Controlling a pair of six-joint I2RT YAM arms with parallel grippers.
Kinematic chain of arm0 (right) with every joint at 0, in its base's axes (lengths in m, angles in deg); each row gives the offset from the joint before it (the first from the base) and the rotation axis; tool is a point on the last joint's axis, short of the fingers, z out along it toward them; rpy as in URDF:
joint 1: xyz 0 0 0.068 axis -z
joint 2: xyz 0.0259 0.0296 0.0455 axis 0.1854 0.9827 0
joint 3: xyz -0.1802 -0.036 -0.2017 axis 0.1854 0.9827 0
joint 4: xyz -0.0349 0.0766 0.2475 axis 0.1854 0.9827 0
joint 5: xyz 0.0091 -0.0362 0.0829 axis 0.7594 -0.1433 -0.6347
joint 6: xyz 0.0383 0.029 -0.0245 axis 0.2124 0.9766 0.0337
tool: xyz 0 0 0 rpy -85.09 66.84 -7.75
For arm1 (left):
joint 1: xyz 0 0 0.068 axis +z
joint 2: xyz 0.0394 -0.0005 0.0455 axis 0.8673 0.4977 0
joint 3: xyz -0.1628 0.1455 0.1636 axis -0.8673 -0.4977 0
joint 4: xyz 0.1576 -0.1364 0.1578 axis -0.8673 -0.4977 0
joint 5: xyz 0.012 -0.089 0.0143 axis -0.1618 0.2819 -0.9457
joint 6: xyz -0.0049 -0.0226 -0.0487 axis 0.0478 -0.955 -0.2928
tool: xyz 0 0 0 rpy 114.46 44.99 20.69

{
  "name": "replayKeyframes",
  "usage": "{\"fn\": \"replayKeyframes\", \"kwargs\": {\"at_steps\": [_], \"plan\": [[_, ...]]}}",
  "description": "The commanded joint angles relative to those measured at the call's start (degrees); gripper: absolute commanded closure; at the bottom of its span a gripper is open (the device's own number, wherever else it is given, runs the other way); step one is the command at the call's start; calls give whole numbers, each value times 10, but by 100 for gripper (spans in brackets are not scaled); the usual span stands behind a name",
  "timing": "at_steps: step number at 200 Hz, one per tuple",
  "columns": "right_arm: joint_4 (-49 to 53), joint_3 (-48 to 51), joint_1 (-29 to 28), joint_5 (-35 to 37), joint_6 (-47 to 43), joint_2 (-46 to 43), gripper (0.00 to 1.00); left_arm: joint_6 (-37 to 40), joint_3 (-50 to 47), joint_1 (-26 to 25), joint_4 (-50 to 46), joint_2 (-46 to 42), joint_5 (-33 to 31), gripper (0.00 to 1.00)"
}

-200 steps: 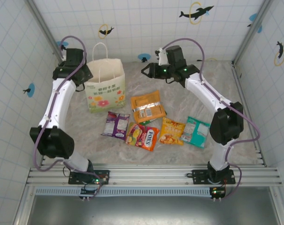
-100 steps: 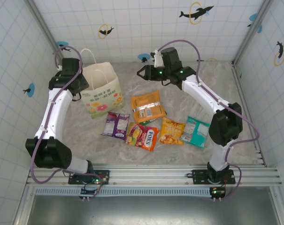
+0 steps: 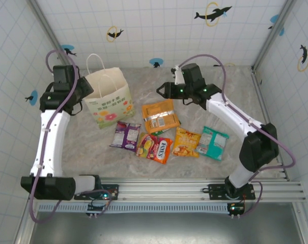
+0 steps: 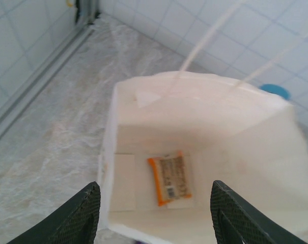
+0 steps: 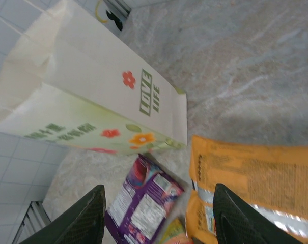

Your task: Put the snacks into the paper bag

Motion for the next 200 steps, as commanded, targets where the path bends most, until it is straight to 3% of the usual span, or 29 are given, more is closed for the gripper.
{"fn": "replayKeyframes", "kwargs": {"at_steps": [1,43,84,200], "plan": [[-19,55,-5,25,6,-48,43,11,-41,2,15,-40,103,42],[-21,177,-17,48,28,-123,43,32,-166,2,84,-132,238,44],[-59,292,-49,57,76,-184,43,55,-258,2,91,-177,329,46],[-107,501,-156,121,236,-257,43,47,-467,0,94,-298,382,49]]}}
